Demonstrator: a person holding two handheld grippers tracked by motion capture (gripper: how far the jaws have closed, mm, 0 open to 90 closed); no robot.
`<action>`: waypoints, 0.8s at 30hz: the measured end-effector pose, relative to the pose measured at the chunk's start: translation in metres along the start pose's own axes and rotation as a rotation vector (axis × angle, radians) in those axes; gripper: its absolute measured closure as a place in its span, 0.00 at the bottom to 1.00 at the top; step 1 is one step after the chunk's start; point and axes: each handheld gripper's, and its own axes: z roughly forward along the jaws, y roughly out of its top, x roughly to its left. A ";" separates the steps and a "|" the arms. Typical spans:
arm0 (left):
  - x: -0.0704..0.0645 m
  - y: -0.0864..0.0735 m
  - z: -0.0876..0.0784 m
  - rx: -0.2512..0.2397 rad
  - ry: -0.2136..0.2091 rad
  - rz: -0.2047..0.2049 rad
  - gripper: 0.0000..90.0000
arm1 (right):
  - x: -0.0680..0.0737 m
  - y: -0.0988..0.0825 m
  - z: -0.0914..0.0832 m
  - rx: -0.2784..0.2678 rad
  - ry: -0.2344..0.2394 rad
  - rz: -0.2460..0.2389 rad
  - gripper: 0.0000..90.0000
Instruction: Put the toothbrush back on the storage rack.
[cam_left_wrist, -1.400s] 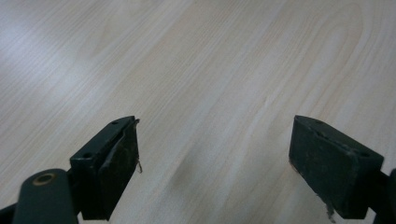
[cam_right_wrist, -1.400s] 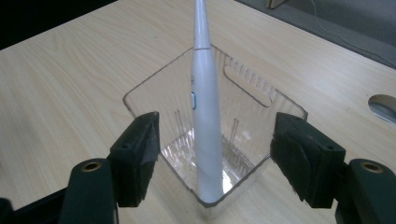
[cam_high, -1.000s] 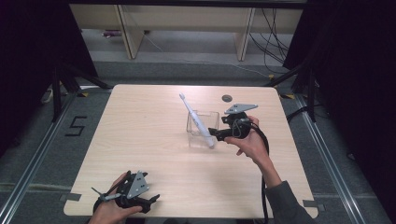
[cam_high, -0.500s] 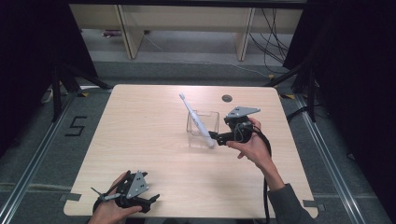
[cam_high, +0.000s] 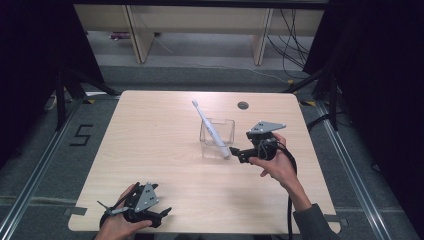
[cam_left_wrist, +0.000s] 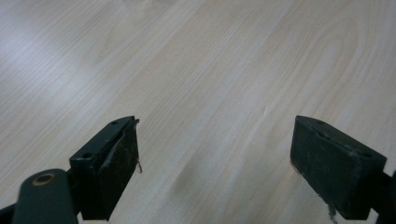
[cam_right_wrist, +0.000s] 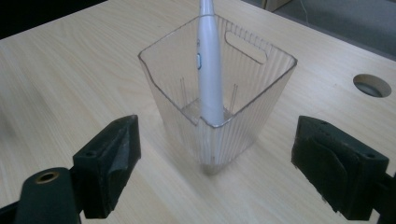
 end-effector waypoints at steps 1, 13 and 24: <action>0.000 0.000 0.000 -0.002 0.002 0.002 0.17 | -0.001 -0.002 0.000 -0.007 -0.003 -0.009 0.18; 0.002 -0.001 -0.001 0.028 0.004 0.026 0.17 | 0.001 -0.020 -0.004 0.015 0.003 0.025 0.18; 0.001 -0.001 -0.001 0.018 0.013 0.015 0.17 | 0.002 -0.037 -0.005 0.026 -0.001 0.038 0.19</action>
